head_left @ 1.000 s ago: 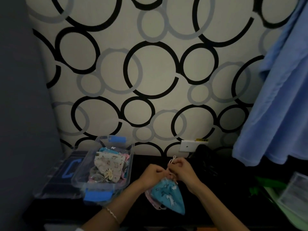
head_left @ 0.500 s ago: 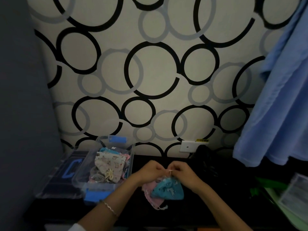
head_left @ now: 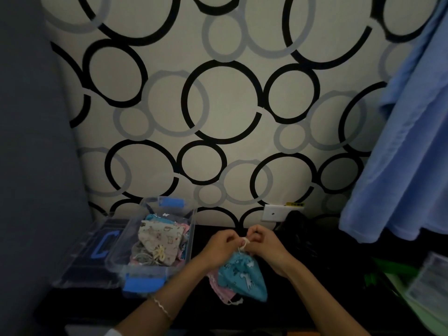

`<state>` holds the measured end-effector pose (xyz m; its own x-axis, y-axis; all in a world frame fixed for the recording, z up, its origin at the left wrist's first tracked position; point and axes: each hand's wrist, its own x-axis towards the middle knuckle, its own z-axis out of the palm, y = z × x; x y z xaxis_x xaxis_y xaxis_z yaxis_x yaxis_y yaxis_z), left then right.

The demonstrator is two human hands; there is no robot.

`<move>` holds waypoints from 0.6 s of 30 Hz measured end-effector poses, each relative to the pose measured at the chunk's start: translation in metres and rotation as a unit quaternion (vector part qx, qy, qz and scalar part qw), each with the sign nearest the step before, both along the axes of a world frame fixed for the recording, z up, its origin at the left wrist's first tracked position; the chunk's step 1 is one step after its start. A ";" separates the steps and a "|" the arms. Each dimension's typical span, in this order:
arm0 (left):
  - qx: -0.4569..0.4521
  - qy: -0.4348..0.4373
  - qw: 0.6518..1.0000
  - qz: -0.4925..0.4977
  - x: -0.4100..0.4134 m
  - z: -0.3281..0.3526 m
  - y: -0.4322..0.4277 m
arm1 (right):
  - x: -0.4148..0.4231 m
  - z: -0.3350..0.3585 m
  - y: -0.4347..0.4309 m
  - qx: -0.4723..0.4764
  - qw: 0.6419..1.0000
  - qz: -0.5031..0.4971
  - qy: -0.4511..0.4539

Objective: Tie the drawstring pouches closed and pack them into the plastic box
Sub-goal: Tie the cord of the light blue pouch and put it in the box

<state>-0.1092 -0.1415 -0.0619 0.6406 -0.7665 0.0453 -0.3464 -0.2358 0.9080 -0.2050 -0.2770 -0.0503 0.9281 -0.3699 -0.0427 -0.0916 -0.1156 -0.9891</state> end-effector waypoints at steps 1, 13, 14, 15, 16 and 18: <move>-0.001 0.000 1.000 0.002 0.000 0.001 0.001 | 0.000 0.001 0.001 0.000 1.000 0.004 0.000; -0.035 0.251 0.967 -0.014 -0.006 0.012 0.010 | 0.001 -0.008 0.006 -0.304 0.949 -0.026 -0.074; -0.043 0.271 0.961 -0.010 -0.005 0.011 0.010 | 0.000 -0.007 0.006 -0.330 0.940 -0.023 -0.080; -0.054 0.294 0.954 -0.007 -0.005 0.012 0.010 | 0.000 -0.007 0.005 -0.352 0.932 -0.022 -0.087; -0.063 0.318 0.946 -0.007 -0.004 0.011 0.009 | -0.001 -0.007 0.004 -0.372 0.923 -0.019 -0.096; -0.075 0.359 0.930 -0.007 -0.003 0.012 0.008 | -0.001 -0.008 0.003 -0.405 0.907 -0.011 -0.115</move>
